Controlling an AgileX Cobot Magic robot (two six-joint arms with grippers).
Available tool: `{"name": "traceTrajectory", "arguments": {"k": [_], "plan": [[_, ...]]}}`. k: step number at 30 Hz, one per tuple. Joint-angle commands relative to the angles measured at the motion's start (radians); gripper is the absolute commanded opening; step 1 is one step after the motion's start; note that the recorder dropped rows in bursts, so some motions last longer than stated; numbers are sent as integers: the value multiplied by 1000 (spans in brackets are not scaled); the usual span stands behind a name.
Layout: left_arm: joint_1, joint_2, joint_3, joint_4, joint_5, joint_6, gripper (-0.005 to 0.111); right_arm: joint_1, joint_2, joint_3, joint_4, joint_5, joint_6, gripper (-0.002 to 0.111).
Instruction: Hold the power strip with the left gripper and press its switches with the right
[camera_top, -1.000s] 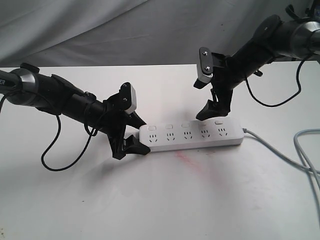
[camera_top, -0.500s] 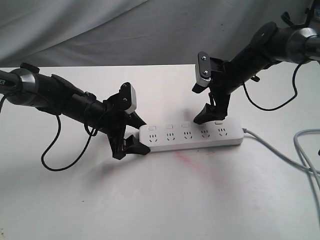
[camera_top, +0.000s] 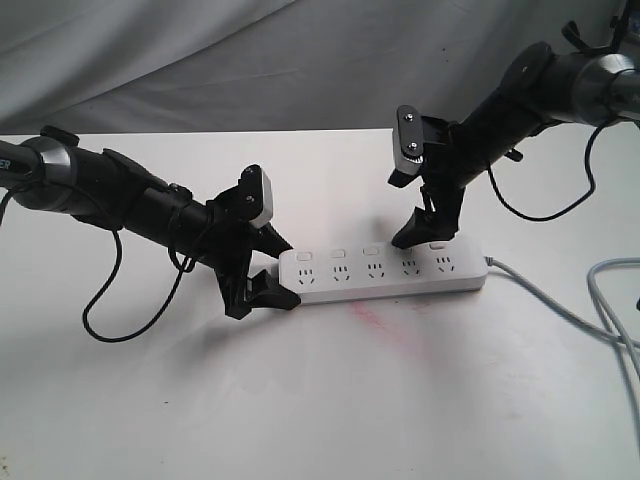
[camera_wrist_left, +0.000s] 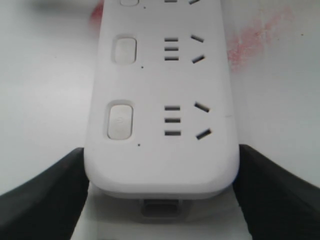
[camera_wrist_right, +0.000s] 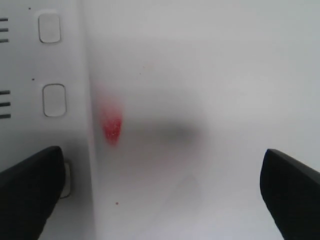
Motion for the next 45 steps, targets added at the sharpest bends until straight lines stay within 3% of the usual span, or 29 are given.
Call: {"name": "traceTrajectory", "arguments": {"k": [1,20,29,45], "plan": [[-1,6,-4,23,-53,10,0,-3,42,10,-109,-28,-15,98],[-1,6,-4,23,-53,10,0,-3,-63,10,77,34,-45,98],[-1,6,-4,23,-53,10,0,-14,-63,10,80,30,-45,98],[-1,6,-4,23,-53,10,0,-147,-63,10,86,117,-43,98]]}}
